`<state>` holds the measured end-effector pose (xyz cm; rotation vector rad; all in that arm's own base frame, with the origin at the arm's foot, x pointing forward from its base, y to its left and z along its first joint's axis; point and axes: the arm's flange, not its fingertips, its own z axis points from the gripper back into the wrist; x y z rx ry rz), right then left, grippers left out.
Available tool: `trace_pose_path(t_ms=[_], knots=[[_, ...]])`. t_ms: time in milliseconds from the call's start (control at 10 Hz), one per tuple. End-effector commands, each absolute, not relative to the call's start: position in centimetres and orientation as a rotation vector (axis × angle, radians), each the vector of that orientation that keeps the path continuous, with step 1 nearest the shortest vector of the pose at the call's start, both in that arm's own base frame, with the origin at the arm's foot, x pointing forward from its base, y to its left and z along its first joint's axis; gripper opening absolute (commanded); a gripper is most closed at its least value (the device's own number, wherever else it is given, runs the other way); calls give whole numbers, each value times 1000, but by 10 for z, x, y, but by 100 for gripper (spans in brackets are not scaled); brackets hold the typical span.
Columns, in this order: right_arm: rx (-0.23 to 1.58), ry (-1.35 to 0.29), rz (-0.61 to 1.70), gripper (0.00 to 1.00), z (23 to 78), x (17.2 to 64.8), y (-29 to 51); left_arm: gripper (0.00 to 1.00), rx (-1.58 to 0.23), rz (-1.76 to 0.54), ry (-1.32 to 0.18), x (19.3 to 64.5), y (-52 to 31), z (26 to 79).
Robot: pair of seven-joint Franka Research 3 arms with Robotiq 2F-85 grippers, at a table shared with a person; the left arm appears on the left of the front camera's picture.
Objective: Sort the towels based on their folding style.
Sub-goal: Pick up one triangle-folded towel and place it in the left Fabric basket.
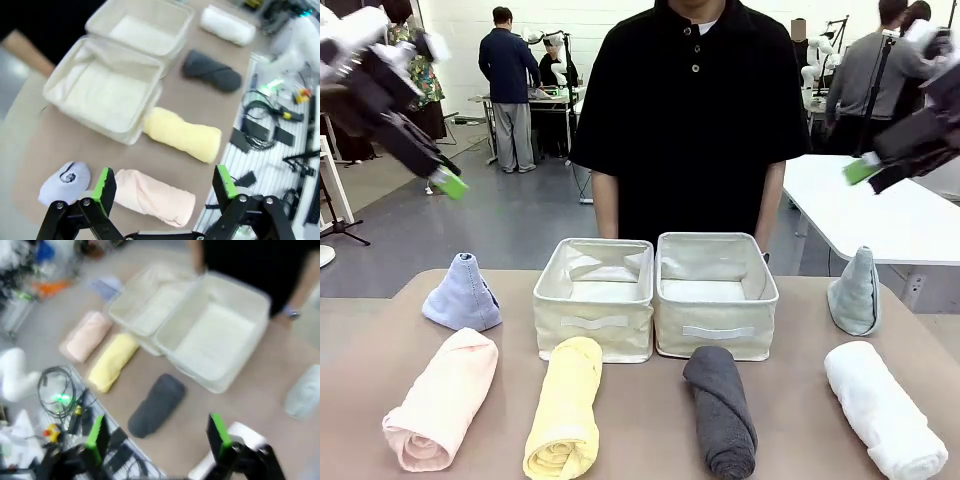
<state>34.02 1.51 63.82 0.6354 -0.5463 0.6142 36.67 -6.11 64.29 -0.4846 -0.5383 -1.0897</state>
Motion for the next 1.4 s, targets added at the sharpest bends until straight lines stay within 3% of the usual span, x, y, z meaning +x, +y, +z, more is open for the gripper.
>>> trace_pose_path(t_ms=[0,300,500,700,1300], knots=[[787,-404,839,100,641,358,-34,100,-748,-1206,-370,401,-9,656],[864,-447,967,100,624,356,-92,100,-893,-1238,-456,411,41,647],[827,-623,925,100,618,343,-112,100,-808,-1174,-638,395,62,647],[821,-666,931,100,615,327,-121,100,-757,-1163,-757,377,78,650],[731,-779,968,100,639,264,-141,100,-543,-1061,-831,341,101,660]])
